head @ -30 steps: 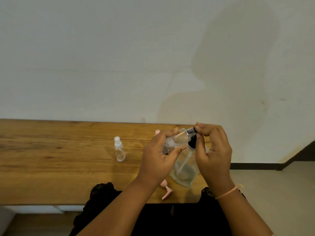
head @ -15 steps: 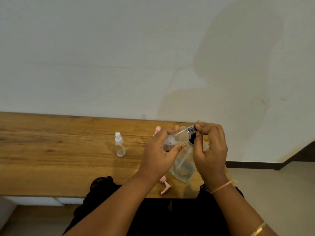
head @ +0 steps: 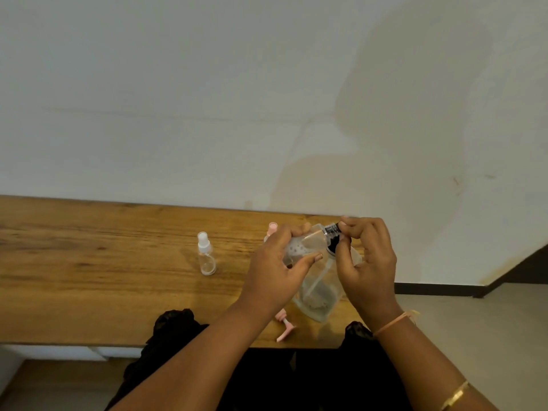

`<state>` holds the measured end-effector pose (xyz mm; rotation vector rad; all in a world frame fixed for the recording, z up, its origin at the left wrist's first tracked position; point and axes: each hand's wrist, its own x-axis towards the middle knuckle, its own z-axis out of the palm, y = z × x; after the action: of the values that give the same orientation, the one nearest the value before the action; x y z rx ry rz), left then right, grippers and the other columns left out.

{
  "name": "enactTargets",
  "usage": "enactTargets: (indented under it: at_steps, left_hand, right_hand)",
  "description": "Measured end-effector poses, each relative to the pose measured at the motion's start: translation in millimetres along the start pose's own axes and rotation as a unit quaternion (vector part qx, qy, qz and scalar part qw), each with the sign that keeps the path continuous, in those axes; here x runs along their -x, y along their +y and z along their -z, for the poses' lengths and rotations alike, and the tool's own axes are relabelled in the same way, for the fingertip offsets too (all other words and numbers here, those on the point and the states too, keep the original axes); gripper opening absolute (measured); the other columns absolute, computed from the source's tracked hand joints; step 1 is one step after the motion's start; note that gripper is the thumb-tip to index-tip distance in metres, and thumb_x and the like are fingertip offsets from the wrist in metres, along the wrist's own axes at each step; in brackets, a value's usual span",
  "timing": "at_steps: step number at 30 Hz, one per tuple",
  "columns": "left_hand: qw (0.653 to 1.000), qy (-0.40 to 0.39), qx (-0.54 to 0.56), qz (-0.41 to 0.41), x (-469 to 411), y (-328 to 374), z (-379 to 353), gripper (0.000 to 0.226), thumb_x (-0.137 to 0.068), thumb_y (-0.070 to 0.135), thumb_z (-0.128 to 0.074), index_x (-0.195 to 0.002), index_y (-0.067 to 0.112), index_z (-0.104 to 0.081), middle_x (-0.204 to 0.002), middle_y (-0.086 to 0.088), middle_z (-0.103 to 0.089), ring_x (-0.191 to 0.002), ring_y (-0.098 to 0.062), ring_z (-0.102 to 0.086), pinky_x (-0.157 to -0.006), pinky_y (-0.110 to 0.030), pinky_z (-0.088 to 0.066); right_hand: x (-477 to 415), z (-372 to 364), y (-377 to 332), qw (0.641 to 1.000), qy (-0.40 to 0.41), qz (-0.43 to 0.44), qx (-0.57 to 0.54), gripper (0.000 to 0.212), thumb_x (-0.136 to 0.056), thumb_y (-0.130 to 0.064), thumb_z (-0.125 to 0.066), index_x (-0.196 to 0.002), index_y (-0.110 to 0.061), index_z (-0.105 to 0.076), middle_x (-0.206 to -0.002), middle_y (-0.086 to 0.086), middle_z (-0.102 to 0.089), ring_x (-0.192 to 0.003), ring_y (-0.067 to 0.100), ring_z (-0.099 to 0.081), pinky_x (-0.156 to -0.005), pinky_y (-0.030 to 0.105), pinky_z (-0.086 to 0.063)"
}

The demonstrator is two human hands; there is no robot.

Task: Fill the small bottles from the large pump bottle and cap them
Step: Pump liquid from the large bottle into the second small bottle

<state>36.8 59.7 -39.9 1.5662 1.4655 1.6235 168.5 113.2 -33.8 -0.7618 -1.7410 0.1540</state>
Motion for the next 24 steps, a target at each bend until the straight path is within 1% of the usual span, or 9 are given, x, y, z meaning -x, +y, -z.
enactTargets:
  at_steps: [2, 4, 7, 10, 13, 16, 20, 24]
  left_hand:
    - [1.000, 0.007, 0.002, -0.002, 3, 1, -2, 0.037, -0.075, 0.015, -0.078, -0.100, 0.032, -0.056, -0.110, 0.023, -0.058, -0.112, 0.007, -0.054, -0.086, -0.004, -0.042]
    - [0.999, 0.025, 0.000, -0.021, 2, 5, -1, 0.043, -0.074, 0.013, -0.078, -0.099, 0.037, -0.053, -0.110, 0.023, -0.057, -0.111, 0.009, -0.053, -0.087, -0.004, -0.041]
    - [0.998, 0.039, -0.009, -0.054, -2, 10, 3, 0.042, -0.074, 0.014, -0.077, -0.102, 0.034, -0.052, -0.110, 0.021, -0.058, -0.109, 0.010, -0.054, -0.085, -0.003, -0.041]
    - [0.997, 0.043, -0.009, -0.059, -2, 10, 3, 0.042, -0.074, 0.016, -0.077, -0.103, 0.034, -0.052, -0.110, 0.021, -0.058, -0.108, 0.009, -0.055, -0.084, -0.004, -0.042]
    - [0.999, 0.026, -0.003, -0.033, -5, 9, -2, 0.046, -0.074, 0.014, -0.078, -0.096, 0.041, -0.049, -0.110, 0.022, -0.057, -0.106, 0.014, -0.054, -0.083, -0.003, -0.042]
    - [1.000, 0.010, -0.002, -0.010, -7, 7, -3, 0.044, -0.075, 0.014, -0.078, -0.091, 0.042, -0.048, -0.109, 0.023, -0.057, -0.104, 0.017, -0.053, -0.081, -0.002, -0.041]
    - [1.000, 0.010, 0.003, -0.007, -7, 8, -3, 0.044, -0.075, 0.014, -0.077, -0.091, 0.043, -0.048, -0.110, 0.022, -0.056, -0.103, 0.019, -0.052, -0.078, 0.000, -0.041]
    - [0.999, 0.026, 0.002, -0.042, -5, 11, -2, 0.048, -0.075, 0.010, -0.077, -0.098, 0.042, -0.049, -0.111, 0.024, -0.056, -0.108, 0.016, -0.052, -0.084, -0.002, -0.041]
  right_hand:
    - [4, 1, -4, 1.000, 0.007, -0.011, 0.006, 0.019, -0.085, -0.007, -0.047, -0.088, 0.003, -0.063, -0.097, -0.003, -0.052, -0.093, 0.007, -0.052, -0.086, 0.007, -0.042]
    - [1, 1, -9, 1.000, 0.022, -0.012, 0.001, 0.019, -0.084, -0.006, -0.047, -0.090, 0.003, -0.063, -0.098, -0.001, -0.052, -0.094, 0.007, -0.052, -0.087, 0.007, -0.042]
    - [-8, -1, -15, 0.999, 0.033, 0.002, -0.004, 0.018, -0.084, -0.005, -0.048, -0.090, 0.004, -0.062, -0.098, 0.000, -0.053, -0.094, 0.010, -0.054, -0.087, 0.009, -0.043]
    - [-9, -1, -14, 0.999, 0.037, 0.007, 0.002, 0.017, -0.083, -0.005, -0.048, -0.088, 0.003, -0.062, -0.096, 0.000, -0.052, -0.090, 0.016, -0.057, -0.085, 0.011, -0.044]
    - [-10, -2, -5, 0.999, 0.038, 0.003, -0.001, 0.016, -0.082, -0.005, -0.048, -0.084, 0.002, -0.062, -0.094, 0.002, -0.051, -0.086, 0.023, -0.058, -0.082, 0.012, -0.045]
    - [-11, -4, 3, 1.000, 0.022, 0.003, 0.001, 0.014, -0.081, -0.005, -0.050, -0.082, 0.002, -0.061, -0.092, 0.001, -0.050, -0.084, 0.025, -0.058, -0.079, 0.014, -0.046]
    - [-10, -4, 2, 1.000, 0.024, -0.003, 0.002, 0.015, -0.082, -0.005, -0.049, -0.085, 0.002, -0.061, -0.093, 0.002, -0.051, -0.087, 0.020, -0.057, -0.081, 0.013, -0.045]
    - [-10, -2, -8, 0.999, 0.047, -0.006, -0.001, 0.016, -0.081, -0.002, -0.047, -0.087, 0.004, -0.061, -0.094, 0.005, -0.052, -0.090, 0.009, -0.052, -0.084, 0.009, -0.042]
